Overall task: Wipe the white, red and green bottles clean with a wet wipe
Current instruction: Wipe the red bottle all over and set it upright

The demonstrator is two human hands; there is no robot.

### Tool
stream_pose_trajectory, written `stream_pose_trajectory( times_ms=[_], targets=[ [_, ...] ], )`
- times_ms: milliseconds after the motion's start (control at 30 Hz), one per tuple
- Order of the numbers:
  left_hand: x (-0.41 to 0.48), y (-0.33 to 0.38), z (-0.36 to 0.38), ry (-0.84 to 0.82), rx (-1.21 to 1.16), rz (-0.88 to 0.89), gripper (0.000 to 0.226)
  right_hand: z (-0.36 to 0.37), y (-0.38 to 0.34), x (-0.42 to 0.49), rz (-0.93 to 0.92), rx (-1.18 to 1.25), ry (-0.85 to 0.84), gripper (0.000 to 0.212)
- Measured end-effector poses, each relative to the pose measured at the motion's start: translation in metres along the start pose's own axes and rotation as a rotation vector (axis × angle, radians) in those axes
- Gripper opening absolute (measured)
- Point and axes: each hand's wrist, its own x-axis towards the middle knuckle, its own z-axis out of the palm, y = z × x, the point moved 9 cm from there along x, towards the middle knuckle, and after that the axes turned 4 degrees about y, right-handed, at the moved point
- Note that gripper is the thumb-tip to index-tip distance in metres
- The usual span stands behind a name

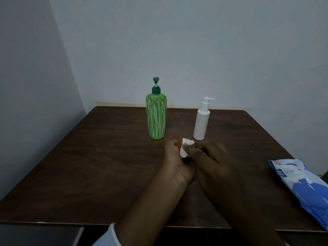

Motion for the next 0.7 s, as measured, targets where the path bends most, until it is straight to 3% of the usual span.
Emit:
stream_pose_trajectory(
  times_ms=[67,167,233,367,500,633,700],
  targets=[
    [-0.005,0.001,0.0,0.007,-0.024,-0.04,0.042,-0.003,0.004,0.001,0.049,0.007,0.013,0.035],
    [-0.017,0.005,0.0,0.035,0.049,-0.021,0.05,0.004,0.003,-0.017,0.039,0.038,-0.031,0.026],
    [-0.02,-0.001,-0.002,0.049,0.052,-0.037,0.046,0.009,0.0,-0.02,-0.017,0.02,-0.066,0.033],
    [-0.02,-0.003,-0.005,0.07,0.082,-0.018,0.051,-0.004,0.011,-0.01,0.043,-0.038,0.036,0.031],
    [-0.022,0.005,-0.009,0.168,0.09,0.01,0.068,-0.001,0.006,-0.027,0.044,-0.052,-0.008,0.032],
    [-0.017,-0.011,-0.004,0.074,0.084,-0.048,0.053,-0.009,0.0,-0.014,0.073,0.068,0.038,0.025],
    [-0.018,-0.008,0.0,0.049,0.104,-0.019,0.048,-0.015,0.0,-0.011,0.06,-0.01,0.057,0.031]
  ],
)
